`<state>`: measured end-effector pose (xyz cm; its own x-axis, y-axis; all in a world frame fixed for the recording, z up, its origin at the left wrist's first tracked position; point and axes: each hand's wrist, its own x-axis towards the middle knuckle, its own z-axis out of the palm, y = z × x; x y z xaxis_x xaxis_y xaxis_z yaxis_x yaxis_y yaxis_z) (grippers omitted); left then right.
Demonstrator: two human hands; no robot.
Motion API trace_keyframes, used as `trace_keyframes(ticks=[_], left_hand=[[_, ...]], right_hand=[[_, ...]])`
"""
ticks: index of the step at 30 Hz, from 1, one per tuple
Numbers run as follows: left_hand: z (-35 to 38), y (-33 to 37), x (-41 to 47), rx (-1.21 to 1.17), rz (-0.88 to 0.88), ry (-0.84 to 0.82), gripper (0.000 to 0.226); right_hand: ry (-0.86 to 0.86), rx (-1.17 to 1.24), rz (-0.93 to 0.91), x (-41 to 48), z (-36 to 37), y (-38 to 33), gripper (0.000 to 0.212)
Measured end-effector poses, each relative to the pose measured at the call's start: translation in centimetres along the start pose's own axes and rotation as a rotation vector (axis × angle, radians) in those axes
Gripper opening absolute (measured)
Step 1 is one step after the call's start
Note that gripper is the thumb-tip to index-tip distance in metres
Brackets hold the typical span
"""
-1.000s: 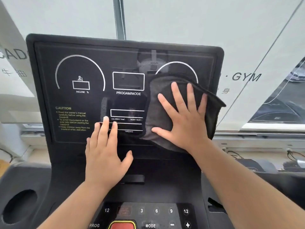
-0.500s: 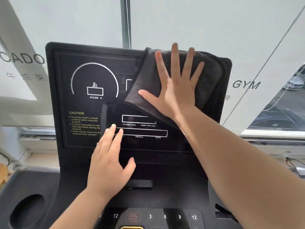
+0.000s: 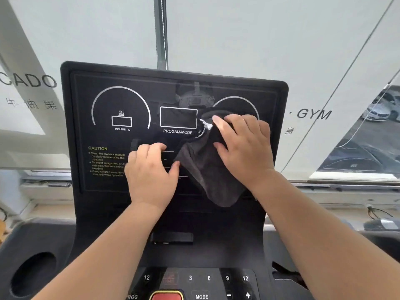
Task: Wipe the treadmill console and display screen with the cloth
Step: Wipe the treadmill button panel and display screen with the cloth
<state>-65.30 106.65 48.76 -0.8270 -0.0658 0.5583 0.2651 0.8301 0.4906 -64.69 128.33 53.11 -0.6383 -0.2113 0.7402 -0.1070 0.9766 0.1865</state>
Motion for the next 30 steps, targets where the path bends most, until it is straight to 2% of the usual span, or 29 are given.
trace_keyframes(ticks=[3,5,6,8,10,12,14,17,20,21,22,23,24,26,27,29,30], left_hand=[[0.4,0.7,0.5,0.036,0.036,-0.008,0.023],[0.4,1.0,0.5,0.056,0.069,-0.021,0.014],[0.3,1.0,0.5,0.058,0.076,-0.025,0.01],[-0.2,1.1,0.4,0.048,0.089,-0.024,0.008],[-1.0,0.8,0.1,0.024,0.118,-0.026,0.009],[-1.9,0.4,-0.3,-0.015,0.167,-0.031,0.008],[-3.0,0.0,-0.8,-0.055,0.197,-0.054,0.008],[-4.4,-0.1,-1.6,-0.114,0.184,-0.095,0.01],[-5.2,0.3,-2.1,-0.189,0.201,-0.089,0.009],[-5.4,0.6,-2.3,-0.233,0.224,-0.104,0.009],[-5.6,1.0,-2.4,-0.294,0.25,-0.137,0.009],[-5.9,1.6,-2.6,-0.367,0.272,-0.183,0.01],[-6.0,2.1,-2.8,-0.443,0.275,-0.235,0.011],[-6.1,3.2,-3.5,-0.589,0.216,-0.326,0.014],[-6.1,3.6,-3.8,-0.659,0.163,-0.361,0.015],[-6.2,4.1,-4.1,-0.825,0.033,-0.417,0.012],[-6.3,4.2,-4.2,-0.928,-0.042,-0.43,0.009]], right_hand=[[0.002,0.035,0.0,0.7,-0.5,-0.3,0.074],[-0.015,0.045,-0.031,1.0,-0.6,-0.7,0.077],[-0.017,0.045,-0.05,0.9,-0.6,-0.9,0.069],[-0.012,0.059,-0.061,0.3,-1.0,-1.2,0.033],[-0.081,0.168,-0.048,-0.8,-1.8,-1.0,0.011],[-0.195,0.397,0.015,-1.9,-3.1,-0.6,0.017],[-0.319,0.636,0.158,-2.8,-4.5,-0.2,0.028],[-0.624,0.894,0.321,-3.8,-6.8,0.2,0.041],[-0.998,1.088,0.249,-4.9,-8.7,0.8,0.068],[-1.08,1.131,0.221,-5.2,-9.0,0.8,0.068],[-1.1,1.175,0.22,-5.4,-9.2,0.6,0.059],[-1.044,1.2,0.265,-5.6,-9.0,0.3,0.044],[-0.917,1.185,0.339,-5.8,-8.6,-0.2,0.032],[-0.628,1.064,0.423,-5.9,-7.5,-1.0,0.032],[-0.556,1.024,0.406,-5.9,-7.2,-1.5,0.039],[-0.573,1.041,0.35,-5.8,-6.9,-2.4,0.051],[-0.595,1.069,0.353,-5.8,-6.7,-2.6,0.049]])
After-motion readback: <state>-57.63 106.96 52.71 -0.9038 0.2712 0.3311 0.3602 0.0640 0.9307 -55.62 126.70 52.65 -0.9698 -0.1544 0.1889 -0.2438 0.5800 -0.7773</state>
